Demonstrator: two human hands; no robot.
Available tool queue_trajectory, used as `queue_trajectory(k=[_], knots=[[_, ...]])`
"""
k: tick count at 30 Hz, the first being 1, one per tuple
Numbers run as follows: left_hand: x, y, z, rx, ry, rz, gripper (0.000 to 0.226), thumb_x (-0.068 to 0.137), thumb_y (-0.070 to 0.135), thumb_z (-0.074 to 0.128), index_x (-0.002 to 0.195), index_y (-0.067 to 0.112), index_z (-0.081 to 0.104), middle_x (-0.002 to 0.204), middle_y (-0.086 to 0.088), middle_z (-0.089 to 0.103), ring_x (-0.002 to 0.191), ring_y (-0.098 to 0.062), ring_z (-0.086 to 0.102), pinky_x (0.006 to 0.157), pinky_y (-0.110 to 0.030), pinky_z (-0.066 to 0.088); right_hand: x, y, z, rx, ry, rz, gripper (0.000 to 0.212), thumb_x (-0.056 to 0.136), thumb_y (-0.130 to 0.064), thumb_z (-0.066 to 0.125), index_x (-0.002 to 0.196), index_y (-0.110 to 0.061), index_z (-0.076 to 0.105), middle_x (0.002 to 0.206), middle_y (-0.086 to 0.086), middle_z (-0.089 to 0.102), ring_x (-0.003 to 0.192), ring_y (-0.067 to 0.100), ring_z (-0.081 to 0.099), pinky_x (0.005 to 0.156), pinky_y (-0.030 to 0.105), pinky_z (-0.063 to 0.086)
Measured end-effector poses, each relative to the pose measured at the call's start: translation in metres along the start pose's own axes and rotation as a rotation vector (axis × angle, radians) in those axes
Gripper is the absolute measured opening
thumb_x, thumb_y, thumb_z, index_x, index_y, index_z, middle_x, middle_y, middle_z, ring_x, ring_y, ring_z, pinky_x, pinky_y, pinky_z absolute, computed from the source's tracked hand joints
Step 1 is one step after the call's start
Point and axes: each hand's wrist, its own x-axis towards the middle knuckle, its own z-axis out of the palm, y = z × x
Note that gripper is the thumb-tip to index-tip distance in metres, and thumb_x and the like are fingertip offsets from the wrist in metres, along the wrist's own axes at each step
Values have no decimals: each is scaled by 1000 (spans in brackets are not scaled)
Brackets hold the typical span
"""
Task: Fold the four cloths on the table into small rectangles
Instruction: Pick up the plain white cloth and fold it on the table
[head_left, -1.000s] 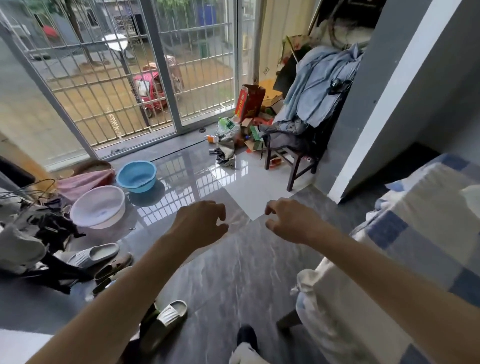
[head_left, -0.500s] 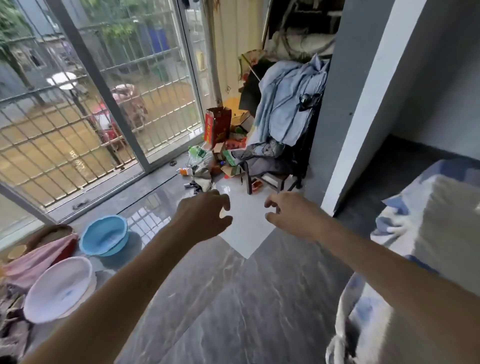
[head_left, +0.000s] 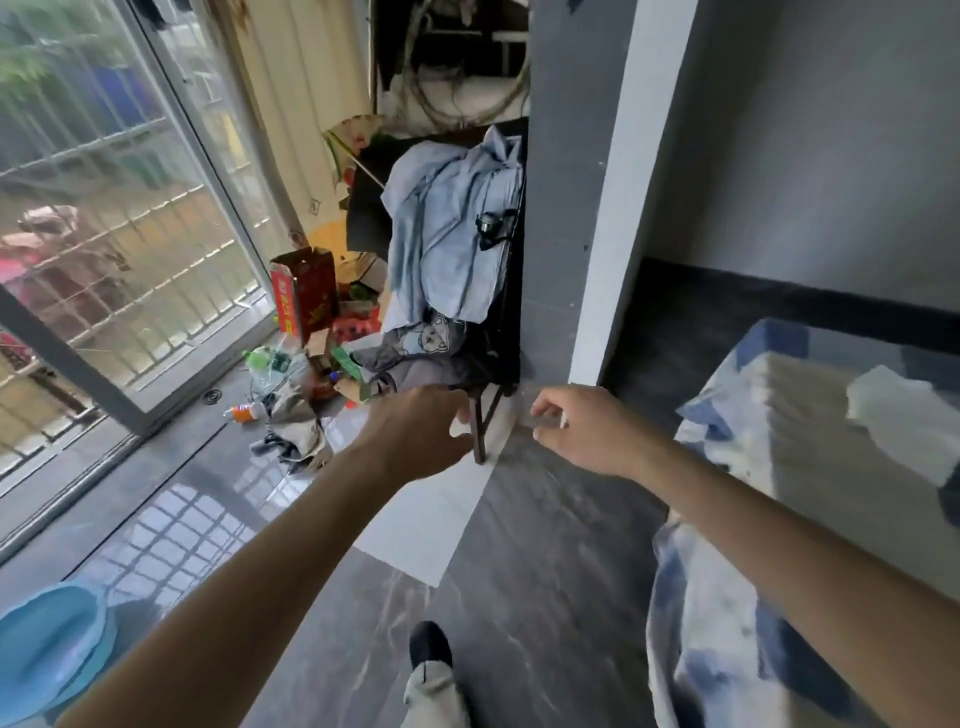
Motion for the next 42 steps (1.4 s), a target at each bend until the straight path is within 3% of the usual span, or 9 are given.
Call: queue_trajectory(k=[5,9,14,18,21,26,31,38,42], knots=[[97,-16,-1,-10,-48,111,22,86,44,58,105,33,61,110,11,59,103,-16,60,82,-37,51,57,27,-22,13,75,98,26,89,-36,56,113,-26,60,114,-5,62,96,15,59,87,39,52],[186,-22,-10,18,-77,246,24,87,44,56,109,34,59,112,11,56,106,-16,58,77,-33,42,104,52,-50,19,179,240,27,87,-36,59,112,-26,62,113,-4,66,97,14,61,87,35,52],[284,3,-1,22,-150,443,27,89,45,55,112,31,57,118,6,57,109,-19,57,86,-36,46,128,89,-71,58,289,429,26,88,-33,59,112,-24,62,105,-6,65,96,15,61,86,32,50],[329,51,24,48,-223,618,29,91,46,52,113,29,57,118,5,58,109,-20,57,89,-37,47,118,135,-71,101,369,622,24,88,-35,57,109,-24,63,101,-7,64,91,14,60,79,29,46],[354,89,34,20,-269,721,25,88,43,54,107,28,59,113,5,58,107,-20,58,89,-38,48,103,162,-78,84,441,729,19,90,-30,57,99,-14,63,94,0,66,86,19,61,72,27,40],[385,152,42,92,-316,907,26,89,43,49,109,29,60,111,4,58,107,-21,57,88,-38,49,70,198,-83,224,532,941,22,87,-21,58,108,-17,63,111,0,67,101,18,61,79,25,41],[420,223,64,111,-359,1032,29,91,43,46,114,30,59,117,8,60,108,-18,58,88,-38,49,47,249,-89,267,572,1071,8,84,-24,58,91,-20,59,98,-1,67,95,19,62,85,36,50],[471,333,100,173,-461,1165,31,92,45,50,120,31,56,127,8,55,115,-17,54,92,-35,44,30,357,-115,273,556,1237,15,86,-22,57,101,-21,60,109,0,66,106,20,60,77,27,43],[504,388,117,211,-510,1185,33,93,42,50,122,29,55,129,5,56,117,-18,54,95,-37,47,35,408,-127,341,564,1307,26,86,-22,61,112,-15,62,113,3,67,105,20,62,83,30,49]])
